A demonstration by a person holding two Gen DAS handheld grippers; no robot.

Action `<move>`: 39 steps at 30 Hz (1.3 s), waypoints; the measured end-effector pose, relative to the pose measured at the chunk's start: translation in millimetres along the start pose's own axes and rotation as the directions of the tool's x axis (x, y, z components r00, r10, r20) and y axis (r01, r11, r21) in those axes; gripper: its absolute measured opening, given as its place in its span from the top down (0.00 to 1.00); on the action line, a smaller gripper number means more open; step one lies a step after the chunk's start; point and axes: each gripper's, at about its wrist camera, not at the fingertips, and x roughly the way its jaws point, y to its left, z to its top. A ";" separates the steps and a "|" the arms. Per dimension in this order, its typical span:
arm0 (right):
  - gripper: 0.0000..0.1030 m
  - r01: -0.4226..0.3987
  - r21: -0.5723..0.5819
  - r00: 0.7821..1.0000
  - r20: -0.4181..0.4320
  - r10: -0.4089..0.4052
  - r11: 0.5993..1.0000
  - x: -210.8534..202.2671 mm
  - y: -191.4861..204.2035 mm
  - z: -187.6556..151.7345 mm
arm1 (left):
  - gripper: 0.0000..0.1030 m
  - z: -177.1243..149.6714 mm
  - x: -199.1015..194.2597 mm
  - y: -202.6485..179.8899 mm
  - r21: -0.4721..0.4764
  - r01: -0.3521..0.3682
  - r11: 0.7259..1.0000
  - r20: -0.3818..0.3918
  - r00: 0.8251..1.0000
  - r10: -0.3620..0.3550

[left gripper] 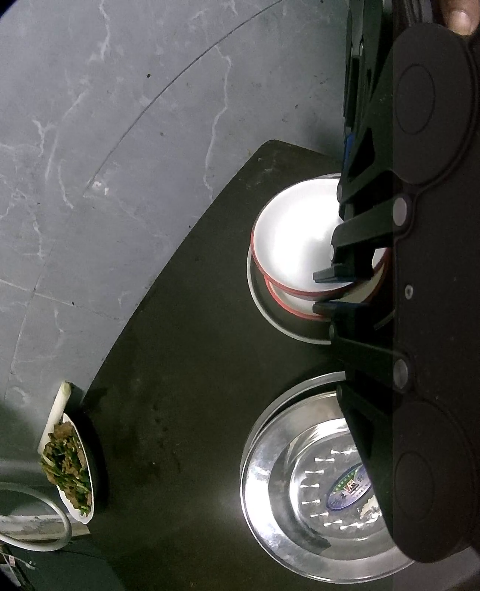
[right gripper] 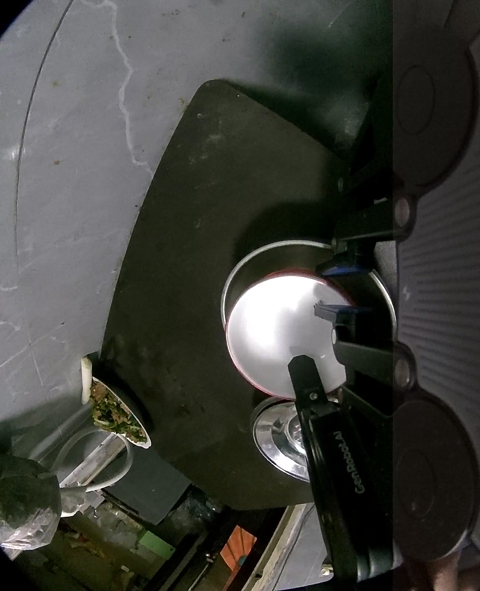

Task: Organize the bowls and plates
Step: 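Lower the second white bowl into the first white bowl, then open both tools and lift them off the stacked bowls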

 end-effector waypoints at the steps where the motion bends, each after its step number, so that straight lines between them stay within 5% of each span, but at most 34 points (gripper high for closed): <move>1: 0.82 -0.002 0.000 1.000 0.000 0.002 1.000 -0.1 -0.4 -0.1 | 0.90 -0.5 -0.2 -0.1 -0.001 0.001 1.000 0.001 1.000 -0.001; 18: 0.77 -0.009 -0.006 1.000 0.014 0.009 1.000 -6.8 -2.6 -1.0 | 0.78 -6.5 -9.8 10.0 -0.031 0.002 1.000 0.022 1.000 -0.001; 20: 0.77 -0.006 -0.010 1.000 0.020 0.007 1.000 -8.4 -1.7 -1.0 | 0.72 -7.4 -13.5 10.2 -0.031 0.012 0.999 0.034 0.999 -0.011; 22: 0.76 -0.004 -0.015 1.000 0.029 0.004 1.000 -11.5 -1.3 -1.2 | 0.43 -7.2 -19.2 8.9 -0.022 -0.008 1.000 0.051 0.999 0.009; 30: 0.39 -0.002 -0.024 0.996 0.093 0.005 1.000 -33.4 -8.2 1.6 | 0.15 6.1 -41.0 18.7 0.060 -0.023 0.998 0.133 0.991 0.015; 36: 0.17 0.051 -0.087 0.994 0.096 -0.043 0.995 -37.4 -13.7 -0.3 | 0.08 16.6 -40.7 30.7 0.223 -0.088 0.971 0.094 0.993 0.068; 39: 0.16 0.055 -0.094 0.996 0.071 -0.048 0.994 -34.0 -19.2 -2.2 | 0.08 12.0 -40.2 32.0 0.258 -0.098 0.961 0.068 0.994 0.083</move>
